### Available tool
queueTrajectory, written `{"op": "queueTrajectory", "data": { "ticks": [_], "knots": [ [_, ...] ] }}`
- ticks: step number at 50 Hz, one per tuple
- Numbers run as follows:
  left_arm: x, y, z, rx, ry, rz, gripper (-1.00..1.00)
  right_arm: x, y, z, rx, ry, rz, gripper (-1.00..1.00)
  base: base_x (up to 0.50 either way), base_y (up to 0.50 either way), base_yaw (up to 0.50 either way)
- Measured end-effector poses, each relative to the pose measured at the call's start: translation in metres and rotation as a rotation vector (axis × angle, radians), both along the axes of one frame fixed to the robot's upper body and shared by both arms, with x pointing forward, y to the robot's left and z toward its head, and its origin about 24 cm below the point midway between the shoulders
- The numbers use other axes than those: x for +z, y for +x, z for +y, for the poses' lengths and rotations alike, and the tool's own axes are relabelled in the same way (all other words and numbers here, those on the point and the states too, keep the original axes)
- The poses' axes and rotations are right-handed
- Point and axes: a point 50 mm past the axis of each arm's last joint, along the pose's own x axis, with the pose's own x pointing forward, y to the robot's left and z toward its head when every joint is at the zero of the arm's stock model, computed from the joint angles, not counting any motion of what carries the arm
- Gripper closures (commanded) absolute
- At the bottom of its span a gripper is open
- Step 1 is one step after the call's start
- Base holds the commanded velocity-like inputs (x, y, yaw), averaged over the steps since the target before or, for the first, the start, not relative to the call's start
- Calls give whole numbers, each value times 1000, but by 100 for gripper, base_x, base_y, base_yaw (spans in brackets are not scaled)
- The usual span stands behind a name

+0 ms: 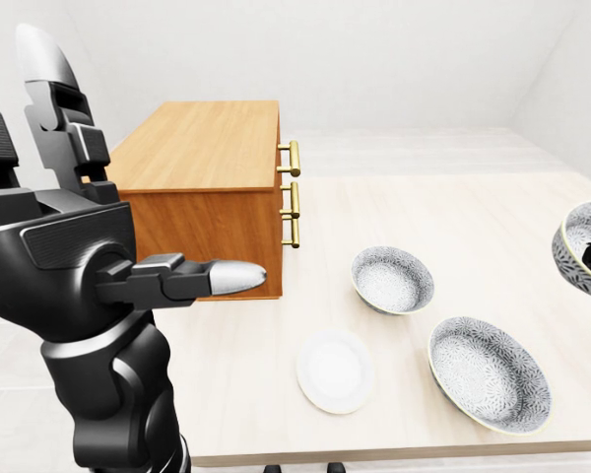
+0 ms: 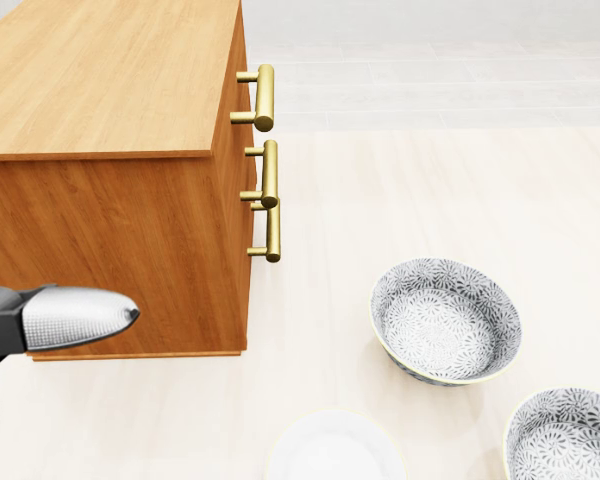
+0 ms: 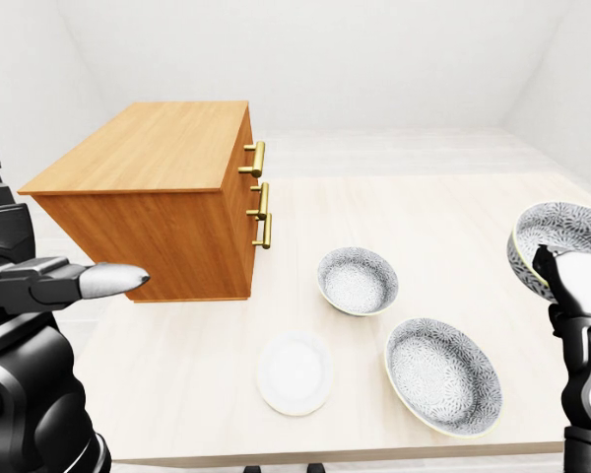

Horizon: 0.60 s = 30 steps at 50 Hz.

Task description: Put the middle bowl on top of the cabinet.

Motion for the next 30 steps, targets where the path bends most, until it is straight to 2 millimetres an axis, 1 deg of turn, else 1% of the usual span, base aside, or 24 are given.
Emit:
{"op": "queueTrajectory", "data": {
  "ticks": [8,20,30],
  "knots": [
    [0,0,0,1,-1,-3,-100,22,14,11,52,17,-42,100,0,0,0],
    [0,-1,0,5,0,-3,-100,56,28,26,127,31,-89,100,0,0,0],
    [0,-1,0,-1,1,-4,-100,80,45,44,212,37,-112,100,0,0,0]
  ]
}}
